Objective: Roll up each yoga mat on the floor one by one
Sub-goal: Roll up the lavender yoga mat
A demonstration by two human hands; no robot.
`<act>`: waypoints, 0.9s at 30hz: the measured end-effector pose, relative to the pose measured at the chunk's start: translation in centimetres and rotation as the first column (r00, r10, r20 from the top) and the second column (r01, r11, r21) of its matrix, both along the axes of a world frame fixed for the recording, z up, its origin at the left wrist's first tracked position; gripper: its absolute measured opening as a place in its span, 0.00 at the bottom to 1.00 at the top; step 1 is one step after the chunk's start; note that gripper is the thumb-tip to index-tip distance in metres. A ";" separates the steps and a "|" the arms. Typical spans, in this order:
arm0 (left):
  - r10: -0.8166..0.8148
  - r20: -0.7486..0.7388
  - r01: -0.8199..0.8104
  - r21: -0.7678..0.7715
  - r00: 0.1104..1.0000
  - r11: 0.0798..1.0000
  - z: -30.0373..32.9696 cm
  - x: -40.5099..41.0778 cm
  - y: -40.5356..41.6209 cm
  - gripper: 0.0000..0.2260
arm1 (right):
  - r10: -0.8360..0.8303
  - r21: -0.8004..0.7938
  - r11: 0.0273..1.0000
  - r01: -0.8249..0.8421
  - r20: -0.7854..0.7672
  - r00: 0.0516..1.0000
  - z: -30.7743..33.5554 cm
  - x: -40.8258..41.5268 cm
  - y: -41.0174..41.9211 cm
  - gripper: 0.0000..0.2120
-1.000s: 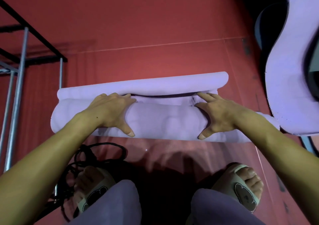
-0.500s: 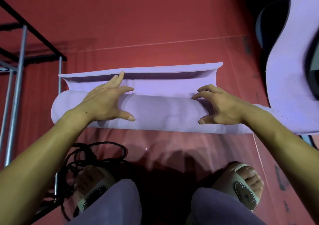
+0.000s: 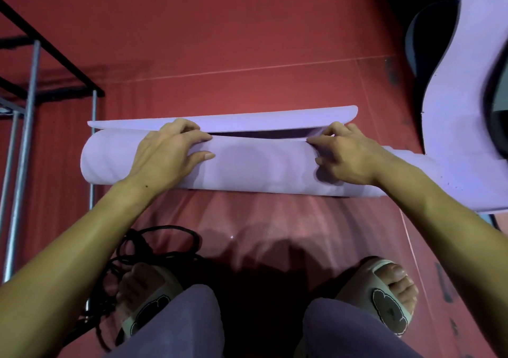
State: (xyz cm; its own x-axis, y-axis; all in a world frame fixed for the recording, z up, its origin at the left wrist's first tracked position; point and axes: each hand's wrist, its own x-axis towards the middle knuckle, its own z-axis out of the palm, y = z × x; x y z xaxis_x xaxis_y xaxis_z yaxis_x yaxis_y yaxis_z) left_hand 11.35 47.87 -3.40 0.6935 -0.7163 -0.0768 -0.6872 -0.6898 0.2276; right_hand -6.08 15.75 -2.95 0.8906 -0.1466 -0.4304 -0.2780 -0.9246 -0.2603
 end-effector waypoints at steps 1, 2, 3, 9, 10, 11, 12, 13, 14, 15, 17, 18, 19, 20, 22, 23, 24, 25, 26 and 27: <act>0.002 0.016 -0.002 -0.013 1.000 1.000 -0.2 0.0 0.0 0.20 | -0.004 -0.008 1.000 0.004 0.018 1.000 0.0 0.0 0.2 0.25; 0.002 0.033 -0.001 -0.019 0.999 1.000 -0.4 0.1 -0.1 0.20 | -0.015 -0.015 1.000 0.016 0.040 0.999 0.0 -0.1 0.3 0.24; -0.003 0.054 0.004 -0.020 0.999 1.000 -0.5 0.1 -0.1 0.19 | -0.018 -0.025 0.999 0.020 0.068 0.998 -0.1 -0.2 0.5 0.22; -0.026 0.143 0.015 0.081 0.989 0.997 -0.4 -0.4 -0.4 0.29 | -0.012 -0.126 0.991 0.037 0.194 0.981 -1.0 -0.3 1.2 0.24; -0.037 0.141 0.021 0.111 0.989 0.994 -0.4 -0.5 -0.5 0.34 | -0.011 -0.145 0.989 0.041 0.200 0.980 -1.1 -0.2 1.5 0.26; -0.055 0.133 0.035 0.149 0.990 0.988 -0.4 -0.7 -0.6 0.41 | -0.017 -0.163 0.985 0.051 0.205 0.979 -1.1 -0.1 1.7 0.25; -0.074 0.126 0.050 0.186 0.989 0.981 -0.6 -0.7 -0.7 0.48 | -0.021 -0.182 0.981 0.062 0.216 0.976 -1.1 0.0 1.9 0.23; -0.089 0.125 0.061 0.214 0.988 0.975 -0.8 -0.7 -0.8 0.53 | -0.023 -0.201 0.977 0.069 0.225 0.974 -1.1 0.1 2.0 0.19; -0.096 0.134 0.063 0.235 0.986 0.970 -1.1 -0.7 -0.9 0.56 | -0.021 -0.214 0.974 0.071 0.227 0.974 -1.1 0.2 2.0 0.17; -0.095 0.153 0.056 0.245 0.984 0.968 -1.3 -0.6 -1.1 0.58 | -0.021 -0.214 0.974 0.071 0.228 0.973 -1.1 0.3 2.0 0.16; -0.080 0.198 0.031 0.241 0.977 0.970 -1.7 -0.4 -1.4 0.58 | -0.022 -0.189 0.980 0.068 0.237 0.971 -1.1 0.5 2.2 0.20; -0.077 0.211 0.025 0.236 0.975 0.971 -1.6 -0.2 -1.6 0.56 | -0.018 -0.188 0.980 0.066 0.243 0.970 -1.1 0.5 2.3 0.25; -0.078 0.213 0.026 0.234 0.974 0.972 -1.6 0.0 -1.7 0.55 | -0.014 -0.201 0.978 0.063 0.239 0.971 -1.0 0.5 2.6 0.30; -0.080 0.208 0.030 0.234 0.975 0.972 -1.4 0.3 -1.8 0.55 | -0.005 -0.223 0.973 0.056 0.223 0.975 -0.9 0.5 2.8 0.34; -0.072 0.187 0.028 0.227 0.980 0.974 -1.2 0.8 -1.9 0.54 | 0.032 -0.277 0.961 0.018 0.175 0.984 -0.7 0.5 3.3 0.42; -0.059 0.175 0.021 0.211 0.983 0.977 -1.1 0.9 -1.9 0.53 | 0.053 -0.302 0.953 -0.003 0.156 0.986 -0.7 0.6 3.3 0.47; -0.046 0.161 0.015 0.190 0.986 0.982 -1.1 1.0 -1.9 0.52 | 0.067 -0.320 0.947 -0.017 0.147 0.987 -0.6 0.8 3.3 0.51; -0.038 0.146 0.012 0.170 0.989 0.985 -1.1 1.2 -1.9 0.51 | 0.074 -0.327 0.945 -0.021 0.149 0.986 -0.6 1.0 3.2 0.54; -0.033 0.133 0.012 0.156 0.991 0.988 -1.2 1.3 -1.9 0.50 | 0.073 -0.324 0.946 -0.018 0.159 0.984 -0.6 1.3 3.1 0.56; -0.030 0.122 0.011 0.147 0.992 0.989 -1.2 1.4 -2.0 0.49 | 0.068 -0.314 0.950 -0.010 0.175 0.982 -0.6 1.5 3.1 0.56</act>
